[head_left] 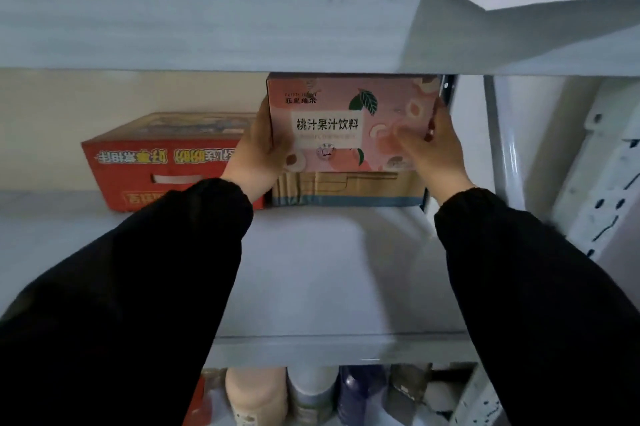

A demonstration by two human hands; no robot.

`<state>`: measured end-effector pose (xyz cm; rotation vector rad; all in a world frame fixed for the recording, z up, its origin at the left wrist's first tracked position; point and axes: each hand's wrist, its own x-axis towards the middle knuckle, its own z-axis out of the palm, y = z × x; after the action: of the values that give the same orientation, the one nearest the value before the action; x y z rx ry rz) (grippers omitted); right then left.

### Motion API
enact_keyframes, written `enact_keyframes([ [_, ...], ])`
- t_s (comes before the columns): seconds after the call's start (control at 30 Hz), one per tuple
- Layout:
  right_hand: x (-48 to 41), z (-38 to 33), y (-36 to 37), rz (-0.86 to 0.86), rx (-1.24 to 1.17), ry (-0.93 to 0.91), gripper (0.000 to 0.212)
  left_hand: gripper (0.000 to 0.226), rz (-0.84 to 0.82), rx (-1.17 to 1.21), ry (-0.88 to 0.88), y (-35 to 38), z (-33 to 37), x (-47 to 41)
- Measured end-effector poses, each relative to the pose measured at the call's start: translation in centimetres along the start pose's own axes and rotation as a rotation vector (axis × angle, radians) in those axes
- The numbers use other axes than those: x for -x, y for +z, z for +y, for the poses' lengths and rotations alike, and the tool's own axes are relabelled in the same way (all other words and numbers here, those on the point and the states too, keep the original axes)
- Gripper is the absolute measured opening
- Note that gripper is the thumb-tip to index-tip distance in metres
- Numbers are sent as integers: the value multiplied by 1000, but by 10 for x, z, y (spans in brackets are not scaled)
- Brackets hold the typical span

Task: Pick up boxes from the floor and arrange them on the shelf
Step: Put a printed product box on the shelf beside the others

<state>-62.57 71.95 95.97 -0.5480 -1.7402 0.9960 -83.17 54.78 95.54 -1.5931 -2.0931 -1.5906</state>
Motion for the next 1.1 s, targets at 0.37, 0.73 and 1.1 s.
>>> enact_keyframes([
  [0.37,-6,44,-2,118,-90,38,59,47,17,-138,-95,35,-13,-30],
  [0.73,-25,32,-15,82,18,57,42,40,-48,-187,-79,32,-3,-53],
  [1.1,-63,77,18,318,239,-46,42,60,143,-445,-43,83,6,-84],
])
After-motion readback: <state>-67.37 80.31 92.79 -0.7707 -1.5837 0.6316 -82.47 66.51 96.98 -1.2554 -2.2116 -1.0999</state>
